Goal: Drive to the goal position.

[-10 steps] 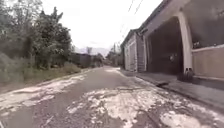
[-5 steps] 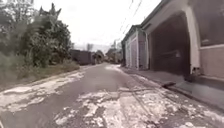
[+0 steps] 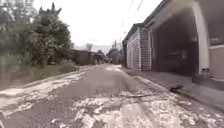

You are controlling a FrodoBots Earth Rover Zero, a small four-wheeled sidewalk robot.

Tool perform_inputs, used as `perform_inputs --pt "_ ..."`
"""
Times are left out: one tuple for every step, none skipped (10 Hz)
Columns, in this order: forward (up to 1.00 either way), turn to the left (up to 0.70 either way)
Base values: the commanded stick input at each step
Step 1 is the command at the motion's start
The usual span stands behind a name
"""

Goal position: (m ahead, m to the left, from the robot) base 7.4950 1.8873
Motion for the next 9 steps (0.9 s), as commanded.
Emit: perform_inputs --pt "0.7 0.0" --pt "0.7 0.0" --pt "0.7 0.0" --pt "0.7 0.0" --pt "0.7 0.0" --pt "0.7 0.0" --pt "0.7 0.0" --pt "0.7 0.0" --pt "0.7 0.0"
